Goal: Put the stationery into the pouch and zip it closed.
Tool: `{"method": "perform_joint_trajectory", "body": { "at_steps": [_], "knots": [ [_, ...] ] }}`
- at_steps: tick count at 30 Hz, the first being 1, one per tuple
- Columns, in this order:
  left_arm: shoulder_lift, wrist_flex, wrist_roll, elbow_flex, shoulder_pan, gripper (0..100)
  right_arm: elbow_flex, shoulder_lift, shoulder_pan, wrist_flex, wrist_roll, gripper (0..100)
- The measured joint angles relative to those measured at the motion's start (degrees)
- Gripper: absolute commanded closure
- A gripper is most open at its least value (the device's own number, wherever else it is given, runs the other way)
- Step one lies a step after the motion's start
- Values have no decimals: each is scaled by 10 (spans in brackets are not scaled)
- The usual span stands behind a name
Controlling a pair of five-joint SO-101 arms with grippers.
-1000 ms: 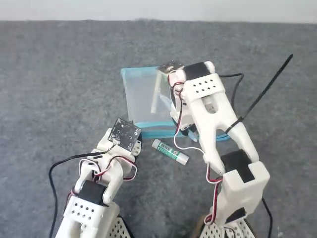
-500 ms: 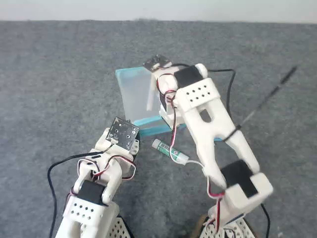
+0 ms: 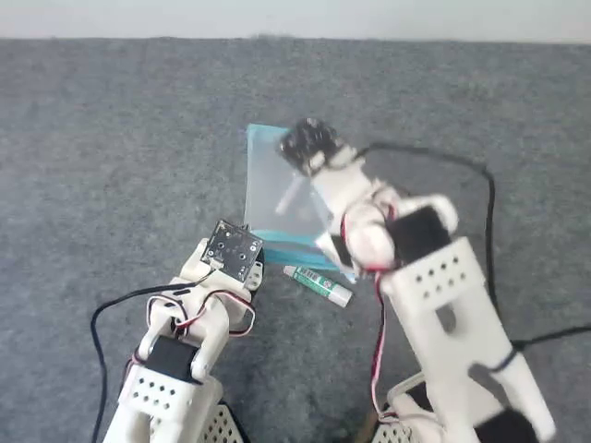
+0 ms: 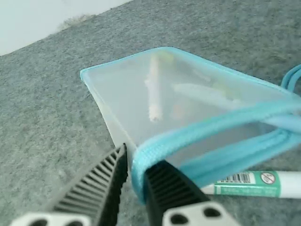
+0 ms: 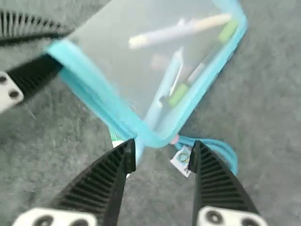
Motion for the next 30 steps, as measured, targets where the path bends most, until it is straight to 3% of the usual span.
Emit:
{"method": "perform_joint_trajectory", "body": {
  "at_steps": [7, 12, 19, 30],
  "knots": [
    [0, 0, 0, 0, 0, 988, 243, -54, 13, -121, 2, 822],
    [0, 0, 0, 0, 0, 988, 257, -65, 40, -127, -1, 830],
    [0, 0, 0, 0, 0, 988, 278, -158, 144, -152, -55, 961],
    [0, 0, 0, 0, 0, 988, 420, -209, 143, -295, -57, 931]
  ]
}}
